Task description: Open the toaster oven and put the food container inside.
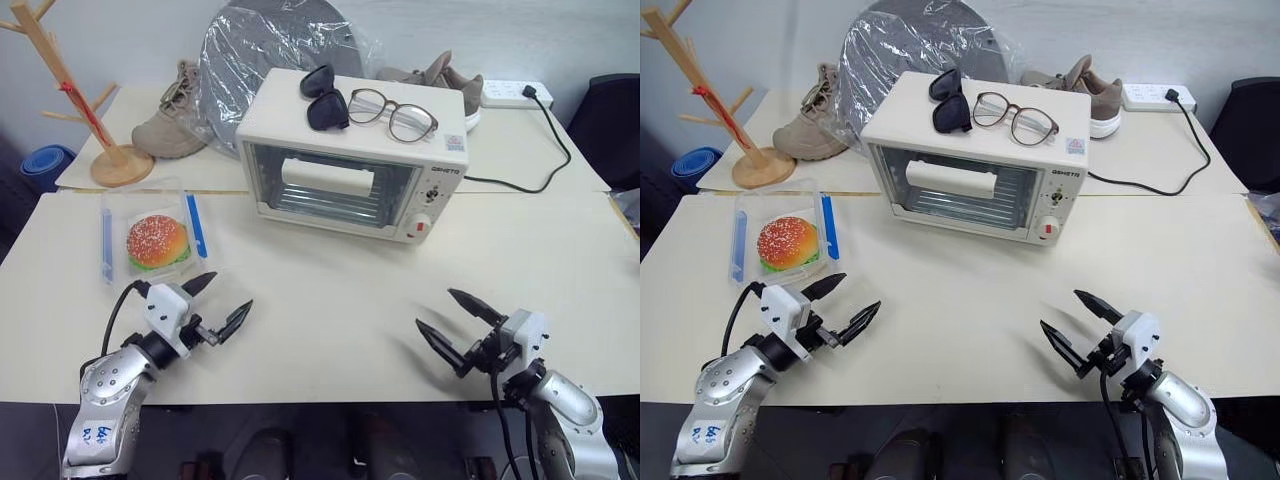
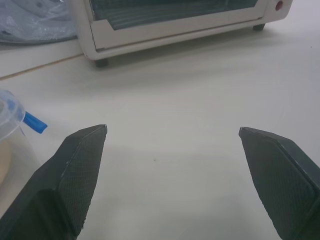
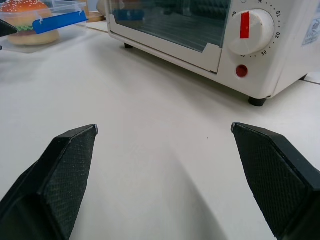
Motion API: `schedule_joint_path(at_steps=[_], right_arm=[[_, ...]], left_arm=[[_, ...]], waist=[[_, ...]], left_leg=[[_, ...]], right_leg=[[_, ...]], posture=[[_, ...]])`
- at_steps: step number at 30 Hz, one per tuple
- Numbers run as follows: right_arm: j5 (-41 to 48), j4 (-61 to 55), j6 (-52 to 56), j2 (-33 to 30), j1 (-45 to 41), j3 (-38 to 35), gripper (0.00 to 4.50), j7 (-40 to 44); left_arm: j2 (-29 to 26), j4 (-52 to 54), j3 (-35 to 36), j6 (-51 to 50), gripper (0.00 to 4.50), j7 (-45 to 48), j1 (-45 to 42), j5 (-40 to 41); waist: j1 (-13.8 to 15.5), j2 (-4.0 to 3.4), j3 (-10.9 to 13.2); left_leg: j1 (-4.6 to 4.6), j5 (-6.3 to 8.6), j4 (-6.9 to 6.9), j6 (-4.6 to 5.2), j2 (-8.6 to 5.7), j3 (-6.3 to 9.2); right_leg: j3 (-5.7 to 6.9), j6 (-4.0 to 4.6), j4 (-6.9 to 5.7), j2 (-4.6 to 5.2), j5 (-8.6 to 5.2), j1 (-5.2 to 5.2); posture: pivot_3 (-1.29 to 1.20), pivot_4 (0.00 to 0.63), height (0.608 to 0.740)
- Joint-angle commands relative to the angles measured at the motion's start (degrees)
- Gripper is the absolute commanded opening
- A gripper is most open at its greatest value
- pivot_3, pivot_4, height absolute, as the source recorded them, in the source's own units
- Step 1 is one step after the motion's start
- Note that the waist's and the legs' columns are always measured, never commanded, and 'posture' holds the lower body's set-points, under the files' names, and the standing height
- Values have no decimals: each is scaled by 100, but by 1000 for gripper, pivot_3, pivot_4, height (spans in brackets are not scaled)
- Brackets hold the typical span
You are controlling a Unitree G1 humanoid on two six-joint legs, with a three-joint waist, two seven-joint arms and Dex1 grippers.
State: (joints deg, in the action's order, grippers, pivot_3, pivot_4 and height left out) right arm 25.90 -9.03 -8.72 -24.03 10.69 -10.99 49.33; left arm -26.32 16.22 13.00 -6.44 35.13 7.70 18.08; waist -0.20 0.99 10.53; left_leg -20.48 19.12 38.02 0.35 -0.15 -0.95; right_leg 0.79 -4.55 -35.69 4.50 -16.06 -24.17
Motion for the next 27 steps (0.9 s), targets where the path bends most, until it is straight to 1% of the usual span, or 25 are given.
schedule_joint_path(at_steps=[1,2,4,6,8,10,14,19,24,27], right_arm=[[299,-312,146,-72,-213,36,4472,92],[368,-365,247,-91,-292,55,4472,106],[534,-570,669,-172,-741,145,4472,-10],[634,-659,1218,-220,-1333,248,4472,-282],[598,-593,1683,-223,-1912,376,4472,-521],[506,-474,2029,-212,-2385,520,4472,-687],[392,-185,2482,-13,-3212,750,4472,-1016],[287,50,2586,251,-3840,1016,4472,-1012],[305,-76,2653,375,-3997,1270,4472,-761],[306,-395,2606,252,-3898,1535,4472,-372]], left_arm=[[-199,457,278,-293,4500,158,62,501],[-253,531,335,-430,4500,211,70,661],[-516,767,759,-918,4500,684,131,1724],[-839,854,1191,-1287,4500,956,145,2363],[-1181,866,1511,-1587,4500,1131,134,2739],[-1406,886,1694,-1825,4500,1171,33,3062],[-1508,919,1771,-2000,4500,1064,-229,3298],[-1372,1145,1635,-2067,4500,870,-272,3301],[-1212,1297,1577,-2095,4500,751,-152,3253],[-1143,1235,1626,-2128,4500,604,-170,3283]], waist=[[-1,0,0],[-4,0,0],[-17,-1,1],[-57,-2,2],[-88,-5,3],[-93,-6,3],[-47,-7,3],[-58,-7,3],[-110,-7,3],[-129,-7,3]], left_leg=[[0,0,0,0,0,0],[0,0,0,0,0,0],[1,0,0,0,2,1],[1,1,0,-2,7,2],[1,-2,0,-8,7,9],[2,-1,-3,-12,6,19],[-8,0,-5,-18,5,31],[-15,-1,-4,-19,3,30],[-19,-1,-4,-19,4,30],[-22,-2,-4,-19,3,29]], right_leg=[[0,0,1,0,0,1],[-1,0,1,0,0,1],[-2,1,0,1,0,0],[-1,6,-3,0,-3,-1],[5,14,-8,1,-8,-2],[15,24,-8,2,-13,-2],[29,33,-3,1,-19,-3],[28,31,-4,1,-18,-8],[28,31,-8,-2,-18,-15],[28,31,-10,-2,-18,-18]], posture=[[0,150,740],[0,150,740],[0,150,740],[0,150,740],[0,150,740],[0,150,740],[0,150,740],[0,150,740],[0,150,740],[0,150,740]])
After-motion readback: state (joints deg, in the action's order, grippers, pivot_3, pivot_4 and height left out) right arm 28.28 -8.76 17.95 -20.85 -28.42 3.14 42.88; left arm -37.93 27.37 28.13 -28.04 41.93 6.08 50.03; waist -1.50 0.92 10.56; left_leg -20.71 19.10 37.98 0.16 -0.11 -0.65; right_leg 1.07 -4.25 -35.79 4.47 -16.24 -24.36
